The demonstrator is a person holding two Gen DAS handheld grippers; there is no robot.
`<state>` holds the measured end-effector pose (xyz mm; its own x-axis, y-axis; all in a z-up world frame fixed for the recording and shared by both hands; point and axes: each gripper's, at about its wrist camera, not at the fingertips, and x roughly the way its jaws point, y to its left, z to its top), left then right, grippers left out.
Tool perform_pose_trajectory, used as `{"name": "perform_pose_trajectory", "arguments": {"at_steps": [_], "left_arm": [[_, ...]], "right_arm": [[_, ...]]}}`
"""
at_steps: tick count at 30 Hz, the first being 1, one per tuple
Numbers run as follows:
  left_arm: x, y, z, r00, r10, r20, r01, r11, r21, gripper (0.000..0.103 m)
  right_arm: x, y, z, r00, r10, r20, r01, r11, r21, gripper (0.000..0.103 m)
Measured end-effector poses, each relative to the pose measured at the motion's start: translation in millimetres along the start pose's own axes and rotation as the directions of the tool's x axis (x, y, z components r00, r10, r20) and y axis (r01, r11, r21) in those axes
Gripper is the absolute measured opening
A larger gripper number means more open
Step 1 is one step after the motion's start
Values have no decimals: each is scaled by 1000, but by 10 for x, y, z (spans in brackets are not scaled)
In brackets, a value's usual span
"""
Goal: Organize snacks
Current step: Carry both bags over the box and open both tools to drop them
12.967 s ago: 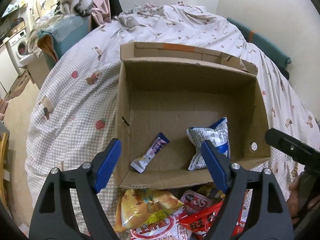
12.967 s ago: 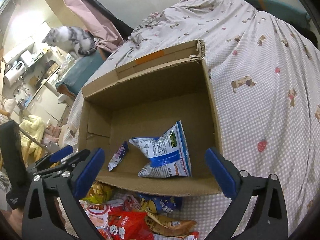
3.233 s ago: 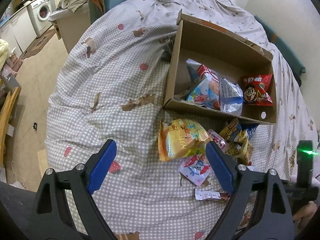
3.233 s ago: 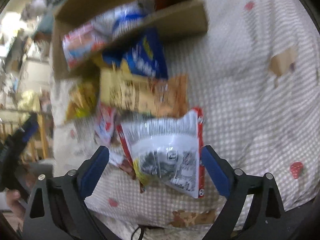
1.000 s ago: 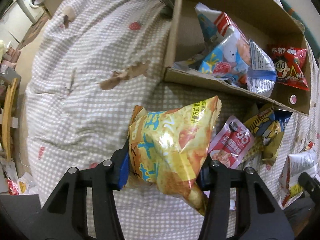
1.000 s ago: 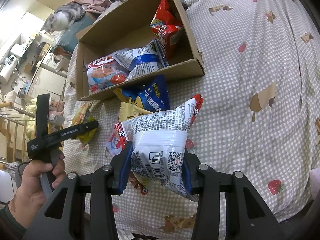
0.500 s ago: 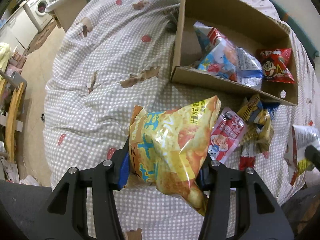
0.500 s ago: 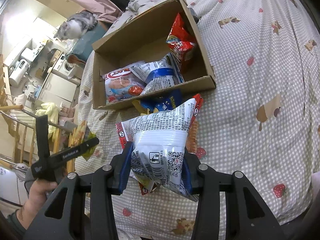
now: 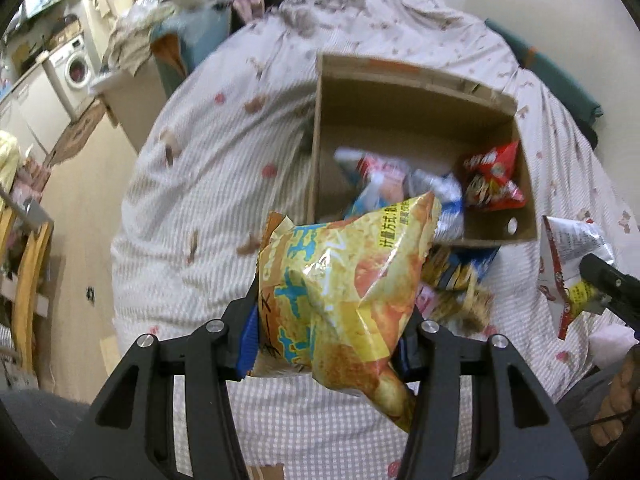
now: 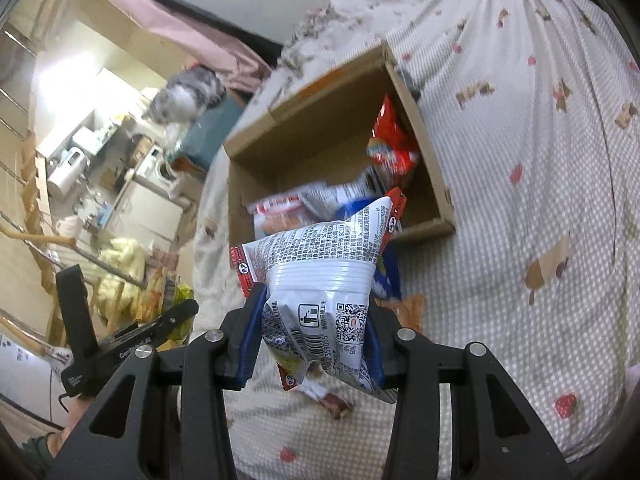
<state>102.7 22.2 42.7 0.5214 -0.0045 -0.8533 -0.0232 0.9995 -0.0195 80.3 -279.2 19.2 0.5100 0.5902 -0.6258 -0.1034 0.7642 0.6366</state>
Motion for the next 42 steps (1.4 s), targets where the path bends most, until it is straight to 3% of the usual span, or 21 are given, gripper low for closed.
{"name": "perform_pose_trajectory", "arguments": {"at_steps": [8,19,32,37,42], "left_arm": [[37,-30,348,999,-6,44,4,999,38,47],[364,-154,727,999,-17,47,13,997,72,47],[970,-414,1114,999,-40,29,37,993,116,48],[1078,-359,1147,997,-72,39,67,991,112,48],[1124,-352,1160,996,-78,45,73,991,109,48]], "right_arm": [[71,5,288,999,-28,47,29,999,-16,45],[307,-61,674,995,-63,77,64,998,-12,45],[984,88,1038,996,-81,36,84,992,-91,45],[1154,4,1062,1000,0,11,1,999,-48,46],[1218,-90,1043,1000,-22,-8,22,999,-31,46]]}}
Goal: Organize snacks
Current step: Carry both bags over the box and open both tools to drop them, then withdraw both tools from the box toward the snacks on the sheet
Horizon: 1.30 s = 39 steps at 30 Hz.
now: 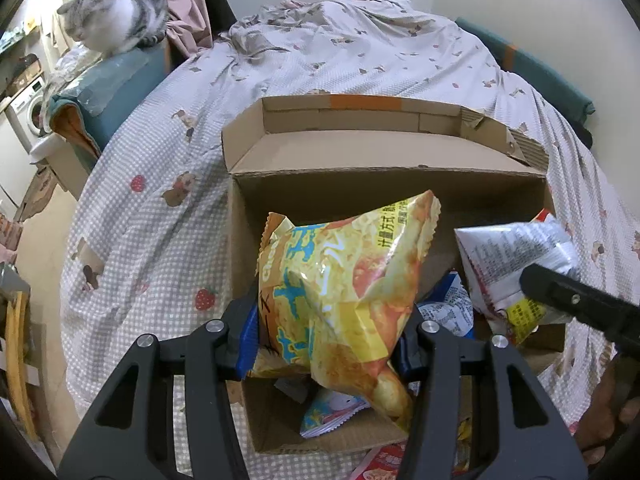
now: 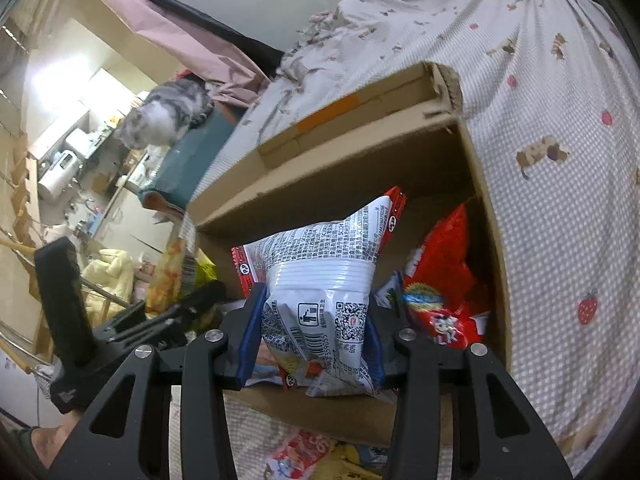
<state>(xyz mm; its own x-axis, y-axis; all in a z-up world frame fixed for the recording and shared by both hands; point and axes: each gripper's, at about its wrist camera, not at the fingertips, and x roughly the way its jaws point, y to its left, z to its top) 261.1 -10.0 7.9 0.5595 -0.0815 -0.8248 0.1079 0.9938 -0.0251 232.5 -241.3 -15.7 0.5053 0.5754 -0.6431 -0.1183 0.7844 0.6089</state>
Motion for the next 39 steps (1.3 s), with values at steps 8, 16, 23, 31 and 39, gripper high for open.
{"name": "perform_pose_trajectory", "arguments": {"at_steps": [8,16,23,31,39], "left_arm": [[31,13,29,1000,-16,7,17,1000,-13,48],[-11,28,50,999,-34,30,35,999,-22,49],[-33,-12,33,999,-31,33,31,999,-10,51],[-176,10,41,995,-48,89,51,998,-32,84],[-163,24,8,997,-26,78,28,999,-30,84]], "right_arm": [[88,-66,-34,999,-42,-21,43,999,7,47],[118,-50,-28,1000,-27,-16,27,1000,8,48],[14,-34,-7,1000,-8,27,8,1000,9,60],[-147,-67,98,997,6,83,-10,999,38,85],[-114,-75,89,998,-13,57,11,999,35,85]]}}
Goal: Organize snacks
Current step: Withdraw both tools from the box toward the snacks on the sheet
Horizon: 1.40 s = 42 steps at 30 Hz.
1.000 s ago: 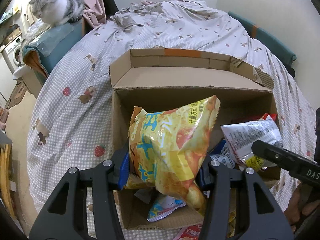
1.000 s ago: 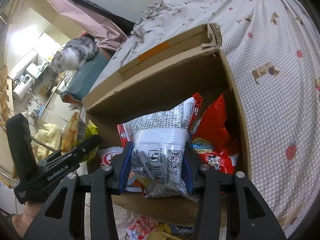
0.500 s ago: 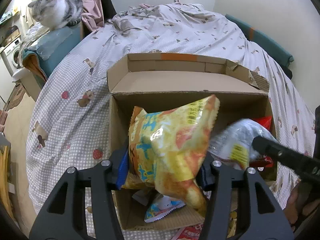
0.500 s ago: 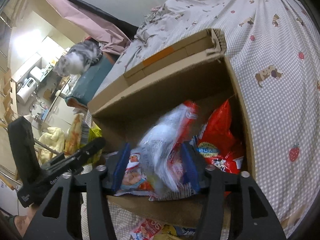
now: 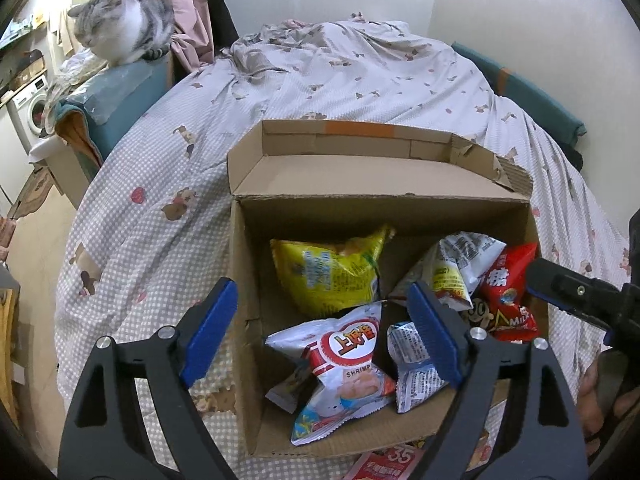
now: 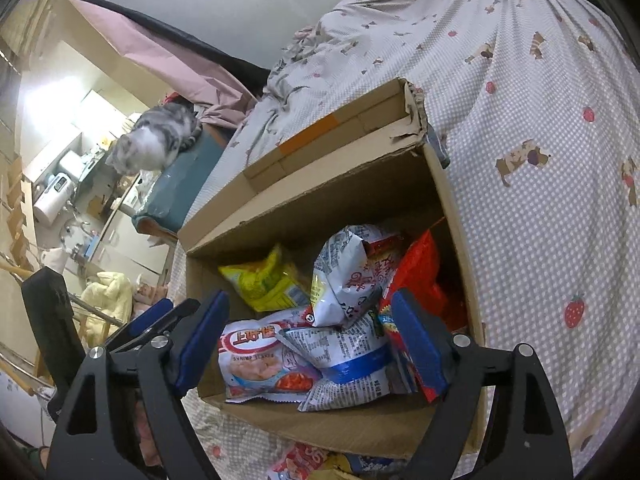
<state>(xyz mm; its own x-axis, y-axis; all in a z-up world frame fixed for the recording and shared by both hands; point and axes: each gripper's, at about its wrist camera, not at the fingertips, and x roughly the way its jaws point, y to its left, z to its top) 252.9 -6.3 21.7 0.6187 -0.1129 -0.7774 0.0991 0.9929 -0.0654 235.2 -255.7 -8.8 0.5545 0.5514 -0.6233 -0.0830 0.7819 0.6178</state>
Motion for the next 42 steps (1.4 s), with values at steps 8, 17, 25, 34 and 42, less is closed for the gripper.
{"name": "perform_pose_trajectory", "arguments": {"at_steps": [8,17,25,34,42], "left_arm": [[-28,34,-37,1000,18,0,-18,1000,-6,84],[-269,78,-130,999,30,41,-29,999,-29,84],[-555,57,-242,996,64,57,-63,998,-24,84],[-836,73,-524,998,23,54,-21,999,-38,84],[-992,51,-734,1000,-1,26,2,999,-34,84]], "right_arm": [[-10,79,-25,1000,-30,2,30,999,-41,85],[-206,56,-84,997,-74,19,75,997,-34,85],[-509,130,-278,996,-89,18,89,995,-54,85],[-833,18,-675,992,-127,-17,127,992,-14,85],[-1016,-65,-914,986,-161,-37,162,987,17,85]]}}
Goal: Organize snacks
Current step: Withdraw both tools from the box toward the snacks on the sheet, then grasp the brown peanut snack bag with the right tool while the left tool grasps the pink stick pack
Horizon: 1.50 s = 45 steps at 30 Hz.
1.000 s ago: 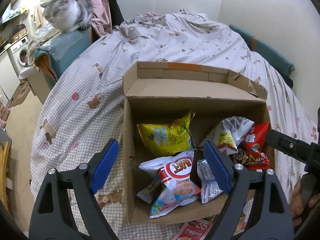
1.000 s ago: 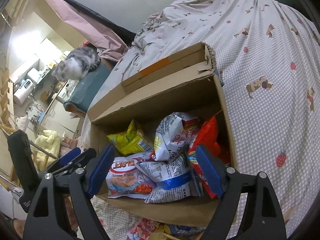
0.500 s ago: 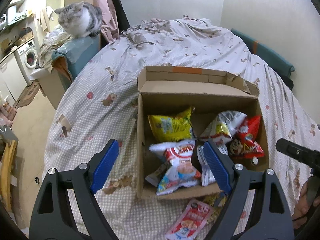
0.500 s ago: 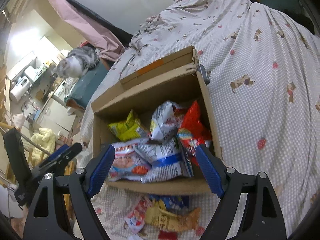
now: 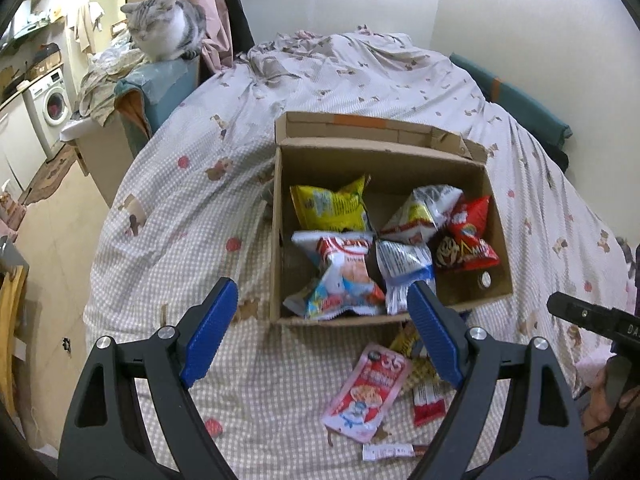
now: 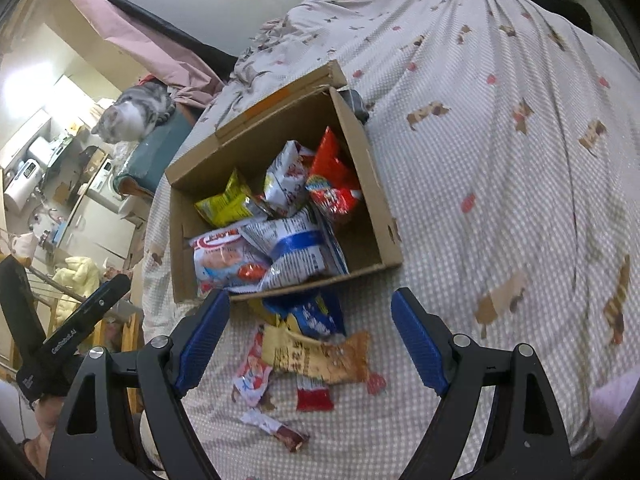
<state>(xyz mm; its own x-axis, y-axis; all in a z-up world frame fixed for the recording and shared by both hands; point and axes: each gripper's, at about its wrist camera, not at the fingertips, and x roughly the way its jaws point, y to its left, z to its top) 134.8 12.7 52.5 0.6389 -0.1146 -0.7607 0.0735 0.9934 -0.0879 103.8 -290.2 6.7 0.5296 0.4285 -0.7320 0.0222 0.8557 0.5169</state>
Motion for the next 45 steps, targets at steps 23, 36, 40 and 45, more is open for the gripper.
{"name": "perform_pose_trajectory", "arguments": {"at_steps": [23,36,40,45], "left_arm": [[72,112,-565,982,31,-186,-48,995,-87,99],[200,222,-625,967,46,-251,-80,988,-129,99],[222,210,-631,965,49,-258,-81,990,-117,99],[270,239,-637,962,45,-271,-83,988,-133,99]], "right_arm": [[21,-76,-282,995,-72,-66,71,997,-27,99],[841,-162,-419,939,20,-344,22,993,115,99],[1074,-185,-383,928,23,-372,33,989,142,99],[1416,-199,-386,907,-38,-420,84,992,93,102]]}}
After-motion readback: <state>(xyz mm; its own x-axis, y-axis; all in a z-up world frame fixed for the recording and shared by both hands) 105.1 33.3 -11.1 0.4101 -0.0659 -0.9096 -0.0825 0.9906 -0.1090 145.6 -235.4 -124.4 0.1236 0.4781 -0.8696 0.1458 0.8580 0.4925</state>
